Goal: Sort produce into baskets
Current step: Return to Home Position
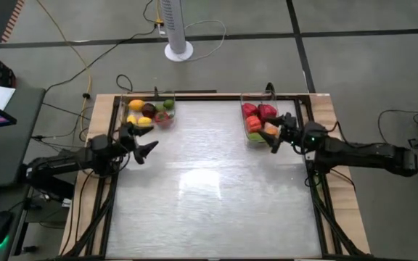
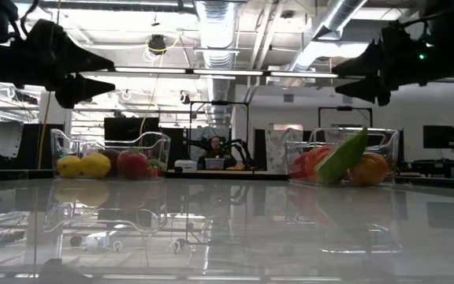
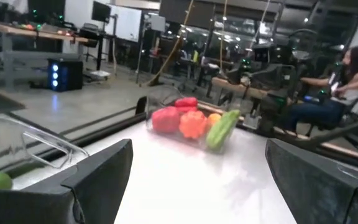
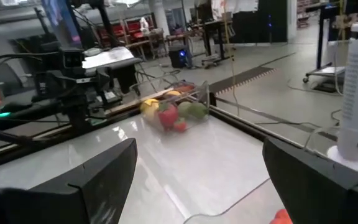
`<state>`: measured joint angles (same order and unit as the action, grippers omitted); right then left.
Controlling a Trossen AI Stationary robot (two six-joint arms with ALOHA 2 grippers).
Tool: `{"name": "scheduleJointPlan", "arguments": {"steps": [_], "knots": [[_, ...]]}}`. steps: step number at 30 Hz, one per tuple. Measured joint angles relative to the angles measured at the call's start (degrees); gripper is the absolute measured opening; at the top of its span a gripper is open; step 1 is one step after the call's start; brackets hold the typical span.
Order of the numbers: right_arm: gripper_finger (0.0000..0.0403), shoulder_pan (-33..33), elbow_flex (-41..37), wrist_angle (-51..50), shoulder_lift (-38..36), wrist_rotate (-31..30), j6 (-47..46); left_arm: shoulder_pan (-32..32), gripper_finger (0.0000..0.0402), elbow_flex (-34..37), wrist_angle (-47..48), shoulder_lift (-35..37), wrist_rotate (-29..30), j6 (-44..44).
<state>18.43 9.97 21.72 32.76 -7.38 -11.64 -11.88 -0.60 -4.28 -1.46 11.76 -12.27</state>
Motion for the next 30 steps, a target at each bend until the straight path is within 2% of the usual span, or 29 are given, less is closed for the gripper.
{"name": "scheduleJointPlan", "arguments": {"steps": [3, 8, 14, 18, 22, 30], "knots": [[0.0373, -1.2, -3.0, 1.9, -1.8, 0.0, 0.5, 1.3, 0.0355, 0.0, 0.8, 1.4, -1.4, 1.7], [0.0373, -3.0, -9.5, 12.2, -3.3, -0.2, -0.5, 2.1, 0.0355, 0.0, 1.1, 0.6, -1.6, 1.8], [0.0373, -4.2, -9.5, 15.0, -3.6, -1.9, -0.5, 2.1, 0.0355, 0.0, 2.4, 0.4, -7.7, -4.4], [0.0373, -4.1, -9.5, 14.7, -3.6, -3.1, -0.6, 2.1, 0.0355, 0.0, 2.3, 0.4, -8.3, -3.4], [0.0373, -4.1, -9.5, 13.8, -3.4, -3.1, -5.1, 2.1, 0.0355, 0.0, 2.3, 0.4, -8.0, -3.5], [0.0373, -4.1, -9.5, 6.5, -3.4, -3.1, -5.3, 2.1, 0.0355, 0.0, 2.3, 0.4, -8.0, -3.4]]}}
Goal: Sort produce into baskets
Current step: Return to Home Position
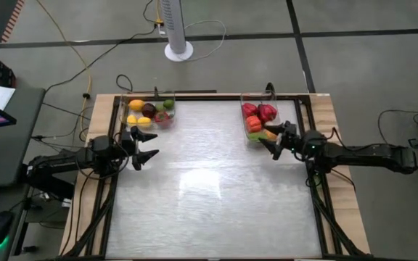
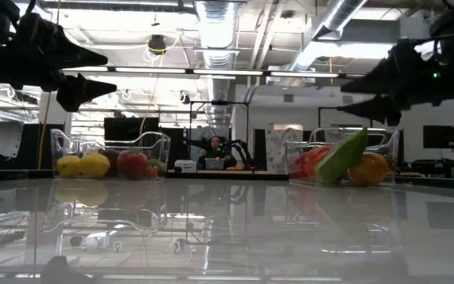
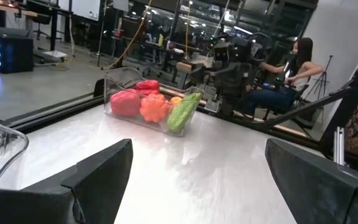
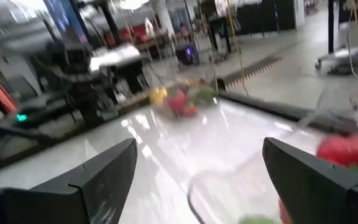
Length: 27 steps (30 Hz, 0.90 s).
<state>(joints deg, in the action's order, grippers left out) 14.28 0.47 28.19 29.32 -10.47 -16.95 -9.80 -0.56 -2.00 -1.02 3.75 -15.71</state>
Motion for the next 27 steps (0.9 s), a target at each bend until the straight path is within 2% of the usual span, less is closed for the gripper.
{"name": "scheduleJointPlan", "arguments": {"steps": [7, 11, 17, 27], "knots": [[0.0373, 0.0, 0.0, -8.6, -0.1, -0.1, 0.8, 0.0, 0.0355, 0.0, 0.0, 0.0, 0.0, 0.0], [0.0373, 0.0, 0.0, -11.6, 0.0, -0.1, 6.1, 0.0, 0.0355, 0.0, 0.0, 0.0, 0.1, 0.0], [0.0373, 0.0, 0.0, -11.7, 0.0, -0.1, 16.7, 0.0, 0.0355, 0.0, 0.0, 0.0, 0.1, 0.0], [0.0373, 0.0, 0.0, -11.7, 0.0, -0.1, 17.2, 0.0, 0.0355, 0.0, 0.0, 0.0, 0.1, 0.0]]}}
